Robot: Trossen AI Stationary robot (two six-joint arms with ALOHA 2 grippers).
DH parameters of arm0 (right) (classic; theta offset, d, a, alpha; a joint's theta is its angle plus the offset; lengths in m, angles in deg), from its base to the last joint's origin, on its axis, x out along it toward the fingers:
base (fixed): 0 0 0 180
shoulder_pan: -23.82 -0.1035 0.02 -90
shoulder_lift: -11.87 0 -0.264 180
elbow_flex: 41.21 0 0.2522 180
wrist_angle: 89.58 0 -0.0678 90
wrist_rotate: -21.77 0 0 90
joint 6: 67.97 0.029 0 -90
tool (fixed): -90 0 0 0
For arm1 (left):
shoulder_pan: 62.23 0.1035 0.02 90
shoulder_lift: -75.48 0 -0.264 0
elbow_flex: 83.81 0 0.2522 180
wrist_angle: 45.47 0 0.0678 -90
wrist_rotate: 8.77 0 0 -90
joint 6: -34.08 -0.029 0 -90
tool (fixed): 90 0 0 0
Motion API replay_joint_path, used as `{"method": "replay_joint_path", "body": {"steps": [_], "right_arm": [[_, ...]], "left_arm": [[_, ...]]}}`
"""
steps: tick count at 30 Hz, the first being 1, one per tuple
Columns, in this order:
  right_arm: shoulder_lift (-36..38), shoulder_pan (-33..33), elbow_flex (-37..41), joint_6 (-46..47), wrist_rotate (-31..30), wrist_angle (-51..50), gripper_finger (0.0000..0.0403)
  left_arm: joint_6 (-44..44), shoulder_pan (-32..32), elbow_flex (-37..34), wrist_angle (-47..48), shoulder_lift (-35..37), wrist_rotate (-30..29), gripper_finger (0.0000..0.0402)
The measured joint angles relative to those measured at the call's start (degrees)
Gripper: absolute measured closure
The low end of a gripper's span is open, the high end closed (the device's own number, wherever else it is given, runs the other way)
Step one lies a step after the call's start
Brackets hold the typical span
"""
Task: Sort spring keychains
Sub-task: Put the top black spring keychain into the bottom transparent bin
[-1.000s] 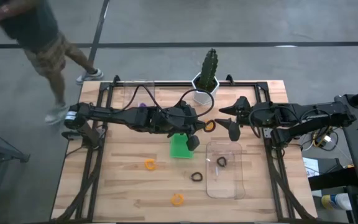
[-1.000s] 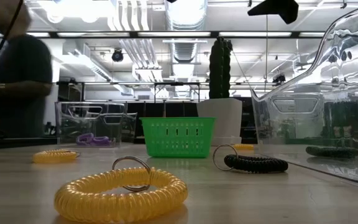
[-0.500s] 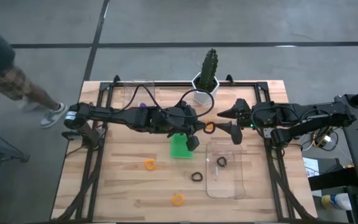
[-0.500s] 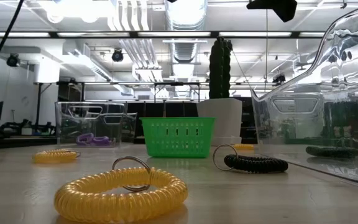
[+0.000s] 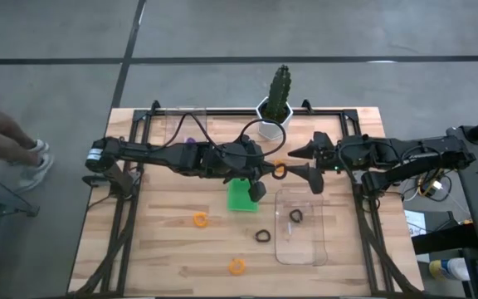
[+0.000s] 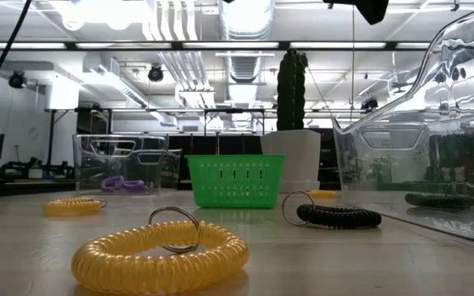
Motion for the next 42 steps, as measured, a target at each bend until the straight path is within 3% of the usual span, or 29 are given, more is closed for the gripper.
{"method": "replay_joint_path", "body": {"steps": [12,42], "right_arm": [[0.3,0.0,0.0,-1.1,5.3,-0.5,0.0145],[-0.8,0.0,0.0,-0.7,8.8,3.2,0.0145]], "left_arm": [[-0.1,0.0,0.0,0.0,0.0,0.0,0.0401],[-1.6,0.0,0.0,-1.0,0.0,0.8,0.0401]]}}
